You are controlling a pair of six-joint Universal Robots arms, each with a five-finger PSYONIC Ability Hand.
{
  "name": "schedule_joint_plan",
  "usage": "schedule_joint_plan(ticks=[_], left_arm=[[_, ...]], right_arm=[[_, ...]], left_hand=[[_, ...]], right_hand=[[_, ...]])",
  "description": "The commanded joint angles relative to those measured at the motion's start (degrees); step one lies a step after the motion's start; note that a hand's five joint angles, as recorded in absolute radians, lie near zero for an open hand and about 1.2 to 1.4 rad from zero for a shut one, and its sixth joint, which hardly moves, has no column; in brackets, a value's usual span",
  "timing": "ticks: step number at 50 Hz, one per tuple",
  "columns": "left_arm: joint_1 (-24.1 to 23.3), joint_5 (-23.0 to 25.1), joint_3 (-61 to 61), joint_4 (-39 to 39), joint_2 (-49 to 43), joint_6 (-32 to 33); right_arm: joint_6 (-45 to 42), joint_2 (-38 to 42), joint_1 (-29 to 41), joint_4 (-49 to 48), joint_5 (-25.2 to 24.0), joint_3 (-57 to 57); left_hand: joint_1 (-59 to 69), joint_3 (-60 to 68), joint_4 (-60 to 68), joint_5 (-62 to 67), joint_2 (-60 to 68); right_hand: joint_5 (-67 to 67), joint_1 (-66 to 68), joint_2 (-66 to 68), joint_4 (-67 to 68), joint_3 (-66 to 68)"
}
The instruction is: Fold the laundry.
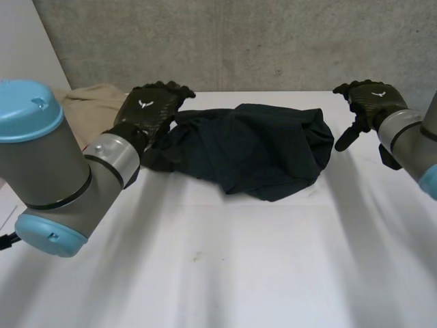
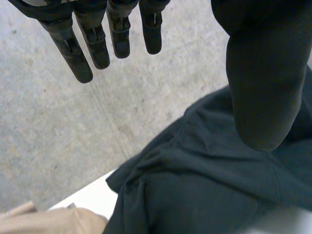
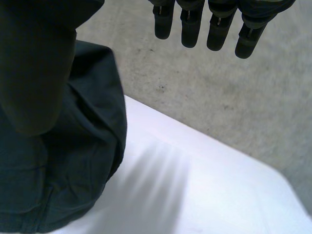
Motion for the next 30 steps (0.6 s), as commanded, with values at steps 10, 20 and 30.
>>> schedule_joint_plan(ticks=[10, 20, 30], left_arm=[[-8.10, -2.23, 8.99, -3.18, -7.33, -2.05], [-9.68, -8.56, 10.49, -5.11, -8.48, -13.03], [-10.48, -7.77, 13.30, -21.26, -12.07, -35.25]], right_arm=[[7.96, 21.11, -2.20, 3.54, -14.00, -17.79], [4.28, 10.15, -0.35, 0.56, -15.67, -6.12], [0.05, -13.05, 7.98, -8.50, -12.96, 16.63]], left_hand=[[1.26, 1.50, 1.09, 0.87, 1.37], [2.93, 3.17, 2.76, 2.55, 3.04], [16.72, 16.96, 16.55, 16.34, 16.83]], right_hand=[[2.15, 2.37, 3.23, 3.11, 3.15], [67.47, 67.69, 68.55, 68.43, 68.47], [67.47, 67.69, 68.55, 68.43, 68.47]])
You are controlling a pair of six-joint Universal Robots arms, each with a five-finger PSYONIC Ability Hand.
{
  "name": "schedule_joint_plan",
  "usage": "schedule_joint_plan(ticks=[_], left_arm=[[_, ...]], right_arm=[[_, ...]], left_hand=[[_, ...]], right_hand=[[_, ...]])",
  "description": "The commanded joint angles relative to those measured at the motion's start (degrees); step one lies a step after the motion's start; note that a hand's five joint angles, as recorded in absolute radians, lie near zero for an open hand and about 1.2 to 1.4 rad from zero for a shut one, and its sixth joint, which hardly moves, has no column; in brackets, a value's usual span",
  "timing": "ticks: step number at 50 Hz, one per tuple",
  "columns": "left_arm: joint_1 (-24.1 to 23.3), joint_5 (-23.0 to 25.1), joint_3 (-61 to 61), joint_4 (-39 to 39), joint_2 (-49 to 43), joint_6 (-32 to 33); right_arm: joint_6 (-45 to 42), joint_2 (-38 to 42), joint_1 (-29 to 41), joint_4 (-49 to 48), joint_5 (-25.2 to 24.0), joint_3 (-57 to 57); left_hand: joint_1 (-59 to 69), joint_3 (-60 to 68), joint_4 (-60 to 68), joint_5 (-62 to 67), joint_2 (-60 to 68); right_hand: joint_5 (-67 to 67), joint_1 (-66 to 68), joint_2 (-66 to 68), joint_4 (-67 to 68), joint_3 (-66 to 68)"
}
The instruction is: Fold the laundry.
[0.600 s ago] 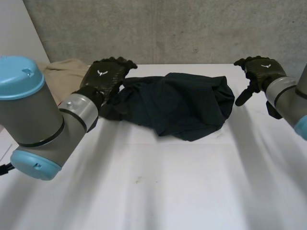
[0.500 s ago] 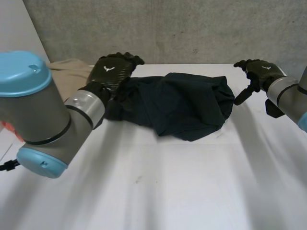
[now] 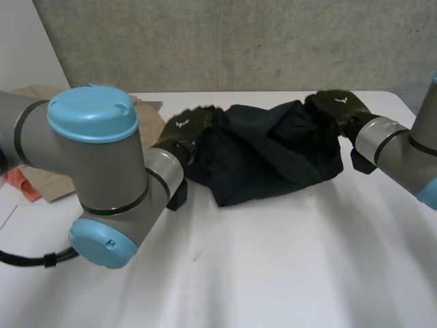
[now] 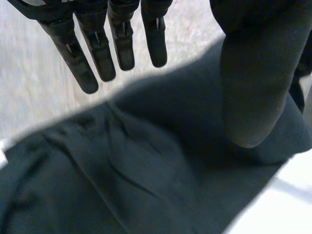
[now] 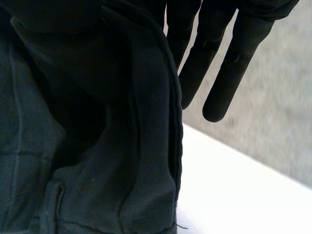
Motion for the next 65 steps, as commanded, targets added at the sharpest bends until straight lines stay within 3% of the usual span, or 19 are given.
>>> schedule_joint_plan(ticks=[1, 5, 10, 23, 24, 29, 32, 35, 38, 42, 43, 45, 46, 50, 54, 61, 65], left_arm=[[-0.27, 0.84, 0.96, -10.72, -2.46, -13.99], [-0.27, 1.02, 0.44, -16.16, -2.99, -21.20], [0.08, 0.75, -0.27, -19.60, -3.08, -25.17], [2.01, 1.37, -0.36, -18.20, -5.80, -28.07], [2.10, 1.37, -0.27, -18.11, -6.07, -28.25], [2.62, 1.02, 0.61, -16.88, -6.60, -27.03], [4.46, -0.73, 1.31, -17.23, -5.37, -24.39], [8.51, -2.85, 1.31, -18.90, -0.02, -19.21], [11.67, -2.06, 0.70, -18.29, 7.88, -12.01], [13.26, 2.85, 0.52, -15.30, 16.59, 0.55], [13.09, 4.60, 0.09, -14.78, 17.39, 6.67], [12.65, 5.67, -0.53, -14.51, 17.22, 13.38], [11.95, 5.33, -1.32, -14.68, 16.87, 20.02], [9.14, 2.17, -3.08, -14.33, 13.37, 34.89], [7.38, -1.87, -2.91, -13.28, 7.14, 45.10], [8.07, -4.43, 3.67, -2.75, -3.51, 54.80], [9.04, -0.40, 10.09, 7.09, -4.58, 57.62]], right_arm=[[-1.08, -10.84, 6.18, -3.85, 2.86, 11.72], [-3.10, -12.61, 11.18, -4.46, 8.47, 16.03], [-6.70, -12.43, 15.14, -4.55, 13.50, 18.67], [-8.38, -15.24, 22.00, -9.21, 16.31, 25.70], [-8.55, -15.68, 22.18, -9.38, 16.49, 26.06], [-8.55, -18.84, 22.10, -10.09, 17.37, 26.50], [-9.17, -20.07, 21.22, -10.09, 17.63, 25.89], [-11.80, -21.66, 19.11, -10.00, 17.55, 24.04], [-17.15, -22.19, 17.88, -9.39, 16.93, 21.67], [-25.15, -22.19, 18.40, -6.76, 14.83, 18.86], [-27.95, -22.10, 18.49, -5.53, 13.86, 17.89], [-30.34, -21.84, 18.32, -4.38, 13.24, 16.75], [-31.31, -21.40, 18.23, -4.03, 13.15, 16.13], [-33.60, -15.88, 18.14, -0.52, 12.89, 12.01], [-33.95, -8.68, 18.05, 3.26, 13.15, 7.45], [-34.48, 3.73, 17.08, 4.15, 14.38, -4.07], [-34.05, 8.04, 16.38, -0.84, 17.89, -15.75]], left_hand=[[8.67, 9.24, 9.13, 8.98, 9.26], [1.82, 2.38, 2.27, 2.13, 2.40], [-7.30, -6.74, -6.85, -6.99, -6.72], [-9.33, -8.77, -8.88, -9.03, -8.75], [-6.33, -5.76, -5.87, -6.02, -5.75], [56.13, 56.69, 56.58, 56.44, 56.71], [56.26, 56.82, 56.71, 56.57, 56.84], [56.26, 56.82, 56.71, 56.57, 56.84], [56.26, 56.82, 56.71, 56.57, 56.84], [56.26, 56.82, 56.71, 56.57, 56.84], [56.26, 56.82, 56.71, 56.57, 56.84], [56.26, 56.82, 56.71, 56.57, 56.84], [56.26, 56.82, 56.71, 56.57, 56.84], [56.26, 56.82, 56.71, 56.57, 56.84], [56.26, 56.82, 56.71, 56.57, 56.84], [56.26, 56.82, 56.71, 56.57, 56.84], [56.26, 56.82, 56.71, 56.57, 56.84]], right_hand=[[12.58, 16.04, 13.02, 11.77, 12.21], [12.58, 16.04, 13.02, 11.77, 12.21], [12.58, 16.04, 13.02, 11.77, 12.21], [12.58, 16.04, 13.02, 11.77, 12.21], [12.58, 16.04, 13.02, 11.77, 12.21], [12.58, 16.04, 13.02, 11.77, 12.21], [12.58, 16.04, 13.02, 11.77, 12.21], [12.58, 16.04, 13.02, 11.77, 12.21], [12.58, 16.04, 13.02, 11.77, 12.21], [12.58, 16.04, 13.02, 11.77, 12.21], [12.58, 16.04, 13.02, 11.77, 12.21], [12.58, 16.04, 13.02, 11.77, 12.21], [12.58, 16.04, 13.02, 11.77, 12.21], [12.58, 16.04, 13.02, 11.77, 12.21], [12.58, 16.04, 13.02, 11.77, 12.21], [12.58, 16.04, 13.02, 11.77, 12.21], [12.58, 16.04, 13.02, 11.77, 12.21]])
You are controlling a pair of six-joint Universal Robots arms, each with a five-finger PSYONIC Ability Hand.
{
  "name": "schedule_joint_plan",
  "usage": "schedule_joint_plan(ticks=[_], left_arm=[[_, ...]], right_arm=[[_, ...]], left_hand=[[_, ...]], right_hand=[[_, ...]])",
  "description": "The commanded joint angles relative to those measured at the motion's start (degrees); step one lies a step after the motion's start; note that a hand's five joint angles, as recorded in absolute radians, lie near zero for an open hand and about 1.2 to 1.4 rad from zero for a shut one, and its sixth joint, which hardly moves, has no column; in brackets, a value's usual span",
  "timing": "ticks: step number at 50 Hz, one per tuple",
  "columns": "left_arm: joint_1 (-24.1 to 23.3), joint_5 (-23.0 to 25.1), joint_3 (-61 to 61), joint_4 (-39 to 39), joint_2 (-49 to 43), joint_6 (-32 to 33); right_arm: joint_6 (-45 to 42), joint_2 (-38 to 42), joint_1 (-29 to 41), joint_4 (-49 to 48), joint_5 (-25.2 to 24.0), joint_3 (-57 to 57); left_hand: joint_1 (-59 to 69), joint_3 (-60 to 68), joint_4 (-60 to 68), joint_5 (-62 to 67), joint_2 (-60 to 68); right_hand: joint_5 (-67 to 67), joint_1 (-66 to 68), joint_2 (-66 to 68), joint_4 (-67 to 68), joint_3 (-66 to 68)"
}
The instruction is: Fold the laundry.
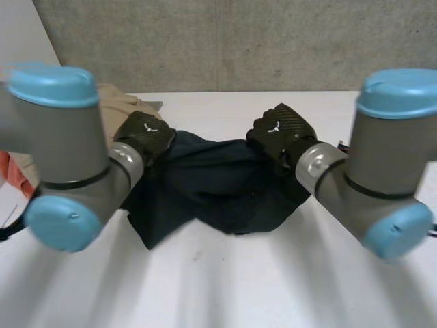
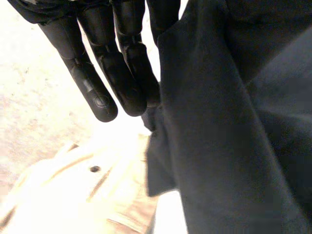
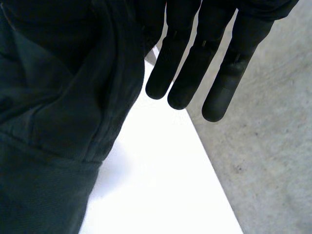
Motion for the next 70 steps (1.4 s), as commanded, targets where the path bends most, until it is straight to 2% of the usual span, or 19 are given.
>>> schedule_joint_plan(ticks=[1, 4, 5, 8, 10, 12, 18, 22, 29, 36, 40, 41, 45, 46, 53, 57, 63, 67, 70], left_arm=[[1.83, 6.05, 11.73, 19.48, -4.79, 6.27], [2.27, 10.90, 14.29, 28.11, -3.21, 6.72], [2.53, 13.17, 15.34, 34.32, -1.55, 6.46], [3.06, 14.42, 16.31, 43.84, 1.00, 3.92], [3.32, 14.60, 16.23, 45.46, 2.07, 2.07], [3.94, 14.69, 16.06, 43.28, 2.94, -0.04], [6.75, 14.08, 10.36, 33.70, 5.49, -1.46], [7.19, 14.51, -2.35, 29.30, 8.39, -2.51], [5.27, 17.93, -21.88, 34.28, 7.35, -3.65], [2.71, 18.47, -31.66, 39.13, 1.90, -3.04], [1.83, 17.33, -33.34, 38.52, 1.19, -1.72], [1.74, 16.54, -33.77, 37.73, 1.89, -1.20], [1.74, 13.74, -34.92, 34.58, 4.69, -1.02], [1.74, 13.03, -35.27, 33.87, 5.23, -1.10], [1.30, 6.00, -38.87, 30.00, 9.09, -4.35], [1.22, 4.41, -40.45, 28.86, 10.15, -8.29], [2.35, 5.20, -38.80, 26.13, 8.32, -12.18], [4.29, 5.90, -35.54, 24.11, 5.77, -14.20], [5.35, 7.65, -33.17, 21.82, 3.92, -15.87]], right_arm=[[1.42, 10.07, -1.26, -9.15, 6.14, -21.12], [3.88, 9.55, -1.35, -18.03, 7.47, -24.76], [6.15, 8.67, -1.53, -25.03, 7.04, -25.37], [11.60, 6.74, -2.31, -39.27, 4.07, -24.25], [13.03, 6.03, -2.76, -44.76, 2.74, -23.54], [12.77, 5.33, -3.37, -46.36, 1.59, -22.40], [10.23, 4.10, -3.64, -39.79, 1.06, -18.71], [6.37, 2.87, -3.20, -31.63, 1.06, -10.82], [2.31, 1.37, -2.24, -23.09, 1.41, 6.49], [2.13, 3.65, -1.35, -20.44, 2.55, 16.80], [2.75, 3.74, -1.27, -20.09, 4.83, 19.44], [3.27, 3.57, -1.27, -20.00, 5.62, 19.97], [4.85, 1.73, -1.62, -19.21, 5.98, 21.37], [5.21, 1.37, -1.70, -18.95, 5.89, 21.64], [8.37, -0.39, -3.02, -17.37, 5.28, 23.13], [10.39, -0.39, -3.55, -15.61, 5.28, 23.05], [13.20, -0.65, -3.73, -14.20, 4.93, 22.87], [14.53, -0.91, -3.73, -14.20, 4.58, 22.78], [15.67, -0.83, -3.81, -14.20, 4.40, 22.87]], left_hand=[[14.44, 11.89, 11.41, 14.57, 11.62], [14.44, 11.89, 11.41, 14.57, 11.62], [14.44, 11.89, 11.41, 14.57, 11.62], [14.44, 11.89, 11.41, 14.57, 11.62], [14.44, 11.89, 11.41, 14.57, 11.62], [14.44, 11.89, 11.41, 14.57, 11.62], [14.44, 11.89, 11.41, 14.57, 11.62], [14.44, 11.89, 11.41, 14.57, 11.62], [14.44, 11.89, 11.41, 14.57, 11.62], [14.44, 11.89, 11.41, 14.57, 11.62], [-1.81, -4.36, -4.84, -1.69, -4.63], [-13.18, -15.73, -16.21, -13.05, -16.00], [-42.48, -45.03, -45.51, -42.36, -45.30], [-43.89, -46.44, -46.93, -43.77, -46.71], [-41.74, -44.29, -44.77, -41.61, -44.56], [-38.88, -41.43, -41.91, -38.75, -41.70], [-38.19, -40.74, -41.22, -38.07, -41.01], [-31.47, -34.02, -34.50, -31.35, -34.29], [-20.56, -23.11, -23.59, -20.44, -23.38]], right_hand=[[12.57, 16.04, 13.02, 11.60, 12.13], [12.57, 16.04, 13.02, 11.60, 12.13], [12.57, 16.04, 13.02, 11.60, 12.13], [12.57, 16.04, 13.02, 11.60, 12.13], [12.57, 16.04, 13.02, 11.60, 12.13], [12.57, 16.04, 13.02, 11.60, 12.13], [12.57, 16.04, 13.02, 11.60, 12.13], [12.57, 16.04, 13.02, 11.60, 12.13], [12.57, 16.04, 13.02, 11.60, 12.13], [12.57, 16.04, 13.02, 11.60, 12.13], [12.57, 16.04, 13.02, 11.60, 12.13], [12.57, 16.04, 13.02, 11.60, 12.13], [12.57, 16.04, 13.02, 11.60, 12.13], [12.57, 16.04, 13.02, 11.60, 12.13], [12.57, 16.04, 13.02, 11.60, 12.13], [12.57, 16.04, 13.02, 11.60, 12.13], [12.57, 16.04, 13.02, 11.60, 12.13], [12.57, 16.04, 13.02, 11.60, 12.13], [12.57, 16.04, 13.02, 11.60, 12.13]])
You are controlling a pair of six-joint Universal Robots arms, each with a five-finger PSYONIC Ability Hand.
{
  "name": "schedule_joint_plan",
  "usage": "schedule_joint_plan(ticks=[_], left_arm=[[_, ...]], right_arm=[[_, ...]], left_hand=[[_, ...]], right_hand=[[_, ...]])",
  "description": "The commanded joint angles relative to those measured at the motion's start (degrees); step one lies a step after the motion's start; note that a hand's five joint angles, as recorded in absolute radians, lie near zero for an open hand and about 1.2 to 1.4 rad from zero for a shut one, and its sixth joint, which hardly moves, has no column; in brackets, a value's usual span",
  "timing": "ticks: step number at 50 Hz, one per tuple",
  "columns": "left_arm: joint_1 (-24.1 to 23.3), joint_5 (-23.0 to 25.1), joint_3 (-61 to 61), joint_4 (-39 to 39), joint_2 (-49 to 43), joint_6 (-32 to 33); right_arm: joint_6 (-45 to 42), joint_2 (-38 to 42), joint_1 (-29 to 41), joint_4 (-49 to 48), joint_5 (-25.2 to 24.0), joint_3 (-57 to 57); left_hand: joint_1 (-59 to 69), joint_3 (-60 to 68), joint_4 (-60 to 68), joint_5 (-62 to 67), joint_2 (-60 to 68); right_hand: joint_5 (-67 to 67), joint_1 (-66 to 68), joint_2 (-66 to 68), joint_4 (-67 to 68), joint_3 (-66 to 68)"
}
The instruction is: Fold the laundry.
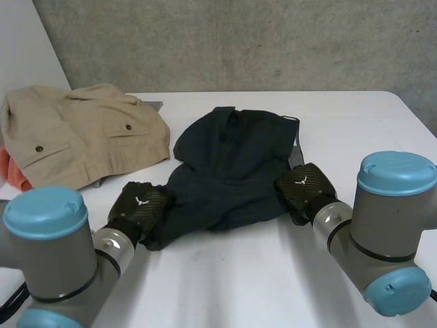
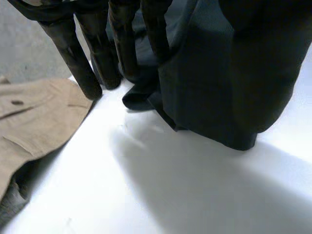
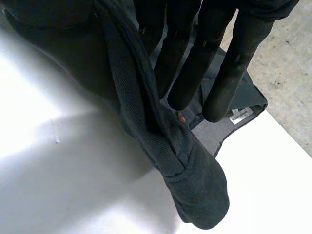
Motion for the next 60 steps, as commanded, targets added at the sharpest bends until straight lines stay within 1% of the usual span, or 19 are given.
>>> schedule_joint_plan(ticks=[1, 2, 4, 6, 11, 16, 18, 21, 22, 23, 24, 30, 34, 36, 42, 45, 48, 52, 60], left_arm=[[2.83, 3.42, 5.82, -4.76, -4.69, -3.99], [3.01, 3.95, 6.26, -5.38, -4.87, -4.52], [3.45, 5.80, 7.14, -6.79, -5.13, -6.10], [3.63, 6.42, 7.58, -7.58, -4.96, -7.24], [3.98, 6.77, 8.11, -9.87, -2.86, -10.06], [3.98, 6.42, 7.76, -10.75, -1.09, -11.03], [3.98, 6.42, 7.76, -10.84, -0.92, -10.94], [3.80, 6.42, 8.03, -11.28, -1.00, -10.85], [3.80, 6.42, 8.11, -11.54, -1.09, -10.85], [3.63, 6.51, 8.20, -12.41, -0.92, -10.85], [3.54, 6.68, 8.20, -12.94, -0.83, -10.85], [3.01, 8.61, 7.76, -19.00, 2.59, -10.50], [2.48, 9.23, 8.20, -25.33, 10.93, -9.54], [2.75, 8.79, 9.60, -28.58, 16.99, -8.92], [3.45, 7.04, 18.20, -31.14, 31.14, -8.83], [3.54, 5.98, 21.46, -31.58, 33.45, -9.36], [3.19, 5.37, 25.15, -32.02, 30.65, -9.36], [2.13, 5.01, 28.85, -34.30, 22.40, -8.48], [2.13, 3.43, 41.56, -34.84, -3.95, -3.48]], right_arm=[[3.10, -0.17, -0.14, -0.07, -0.31, 0.06], [3.55, -0.17, -0.22, -0.07, -0.31, 0.06], [5.31, -0.09, -0.57, 0.20, -0.39, -0.11], [6.62, -0.09, -0.75, 0.37, -0.31, -0.29], [8.39, 0.00, -1.80, 3.09, 0.57, -1.25], [6.81, 0.79, -3.30, 7.31, 0.66, -2.13], [6.11, 1.58, -3.56, 8.10, 0.75, -2.22], [4.26, 2.73, -4.00, 8.37, 0.92, -2.57], [3.74, 2.73, -4.00, 8.28, 1.10, -2.66], [2.86, 2.64, -3.92, 8.02, 1.45, -2.57], [2.42, 2.47, -3.83, 7.85, 1.63, -2.49], [0.22, -2.53, -2.86, 8.46, 2.42, -0.73], [-3.99, -10.26, -2.77, 11.79, 2.24, 0.15], [-7.60, -15.45, -2.86, 16.44, 2.15, -0.46], [-11.21, -28.01, -3.56, 25.32, 1.28, -10.63], [-11.39, -28.39, -3.65, 28.58, 0.84, -14.95], [-11.82, -25.67, -4.27, 33.14, -0.57, -19.35], [-13.84, -19.08, -4.09, 37.19, -0.92, -23.40], [-14.38, 1.02, -4.01, 35.10, 1.97, -31.29]], left_hand=[[22.04, 21.03, 20.88, 20.72, 20.81], [24.92, 23.90, 23.76, 23.59, 23.68], [41.87, 40.85, 40.70, 40.54, 40.63], [50.81, 49.79, 49.64, 49.48, 49.57], [52.68, 51.67, 51.52, 51.36, 51.45], [52.68, 51.67, 51.52, 51.36, 51.45], [52.68, 51.67, 51.52, 51.36, 51.45], [52.68, 51.67, 51.52, 51.36, 51.45], [52.68, 51.67, 51.52, 51.36, 51.45], [52.68, 51.67, 51.52, 51.36, 51.45], [52.68, 51.67, 51.52, 51.36, 51.45], [52.68, 51.67, 51.52, 51.36, 51.45], [52.68, 51.67, 51.52, 51.36, 51.45], [52.68, 51.67, 51.52, 51.36, 51.45], [52.68, 51.67, 51.52, 51.36, 51.45], [52.68, 51.67, 51.52, 51.36, 51.45], [52.68, 51.67, 51.52, 51.36, 51.45], [52.68, 51.67, 51.52, 51.36, 51.45], [52.68, 51.67, 51.52, 51.36, 51.45]], right_hand=[[11.98, 16.04, 12.71, 11.38, 11.84], [10.12, 14.19, 10.85, 9.53, 9.99], [-7.83, -3.76, -7.10, -8.42, -7.96], [-18.45, -14.39, -17.72, -19.04, -18.58], [-29.23, -25.17, -28.50, -29.82, -29.36], [-30.77, -26.71, -30.04, -31.36, -30.91], [-30.44, -26.37, -29.71, -31.03, -30.57], [-22.40, -18.34, -21.67, -23.00, -22.54], [-14.87, -10.80, -14.14, -15.46, -15.00], [8.36, 12.42, 9.09, 7.76, 8.22], [11.94, 16.00, 12.67, 11.35, 11.81], [11.98, 16.04, 12.71, 11.38, 11.84], [11.98, 16.04, 12.71, 11.38, 11.84], [11.98, 16.04, 12.71, 11.38, 11.84], [11.98, 16.04, 12.71, 11.38, 11.84], [11.98, 16.04, 12.71, 11.38, 11.84], [11.98, 16.04, 12.71, 11.38, 11.84], [11.98, 16.04, 12.71, 11.38, 11.84], [11.98, 16.04, 12.71, 11.38, 11.84]])
